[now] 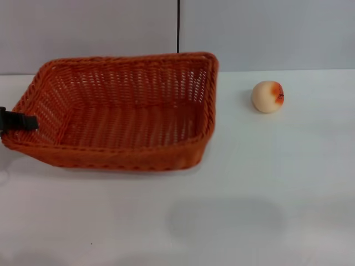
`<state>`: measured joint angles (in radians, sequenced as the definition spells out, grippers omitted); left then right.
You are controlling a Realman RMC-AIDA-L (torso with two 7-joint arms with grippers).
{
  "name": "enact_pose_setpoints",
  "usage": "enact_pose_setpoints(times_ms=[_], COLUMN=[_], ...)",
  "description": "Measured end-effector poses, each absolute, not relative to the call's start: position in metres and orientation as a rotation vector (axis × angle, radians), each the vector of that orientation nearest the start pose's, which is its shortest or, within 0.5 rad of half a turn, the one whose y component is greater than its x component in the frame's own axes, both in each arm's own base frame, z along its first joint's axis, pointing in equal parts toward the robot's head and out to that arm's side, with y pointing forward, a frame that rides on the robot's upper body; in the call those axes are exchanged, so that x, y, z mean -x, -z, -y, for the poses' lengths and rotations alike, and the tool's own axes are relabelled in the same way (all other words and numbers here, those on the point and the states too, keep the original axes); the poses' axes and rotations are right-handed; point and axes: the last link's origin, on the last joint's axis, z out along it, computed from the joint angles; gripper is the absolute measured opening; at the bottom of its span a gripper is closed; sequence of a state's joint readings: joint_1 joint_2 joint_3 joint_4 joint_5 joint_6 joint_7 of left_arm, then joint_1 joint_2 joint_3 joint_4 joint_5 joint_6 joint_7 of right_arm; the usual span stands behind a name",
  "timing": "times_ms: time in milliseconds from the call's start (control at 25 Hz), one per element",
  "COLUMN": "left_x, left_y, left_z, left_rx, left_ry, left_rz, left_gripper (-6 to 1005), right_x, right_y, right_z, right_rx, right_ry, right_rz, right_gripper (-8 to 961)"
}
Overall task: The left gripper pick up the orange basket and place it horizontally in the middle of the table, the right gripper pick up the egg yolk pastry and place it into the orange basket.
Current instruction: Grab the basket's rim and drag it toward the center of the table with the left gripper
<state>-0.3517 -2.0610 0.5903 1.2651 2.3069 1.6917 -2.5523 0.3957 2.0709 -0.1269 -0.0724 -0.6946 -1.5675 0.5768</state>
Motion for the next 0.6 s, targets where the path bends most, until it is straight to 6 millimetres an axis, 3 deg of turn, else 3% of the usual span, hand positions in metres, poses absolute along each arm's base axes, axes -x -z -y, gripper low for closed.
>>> enact_pose_setpoints(times_ms=[600], left_x=[0.286], left_y=[-0.089], left_z=[-0.295], left_rx=[2.244], left_ry=[0.444], left_rz=[1.782], left_gripper=[188], right_x=[-0.376], right_y=[-0.119], right_z=[-0.282], right_rx=[0.819], right_ry=[-1.096], right_rz=[-0.504], right_gripper=[630])
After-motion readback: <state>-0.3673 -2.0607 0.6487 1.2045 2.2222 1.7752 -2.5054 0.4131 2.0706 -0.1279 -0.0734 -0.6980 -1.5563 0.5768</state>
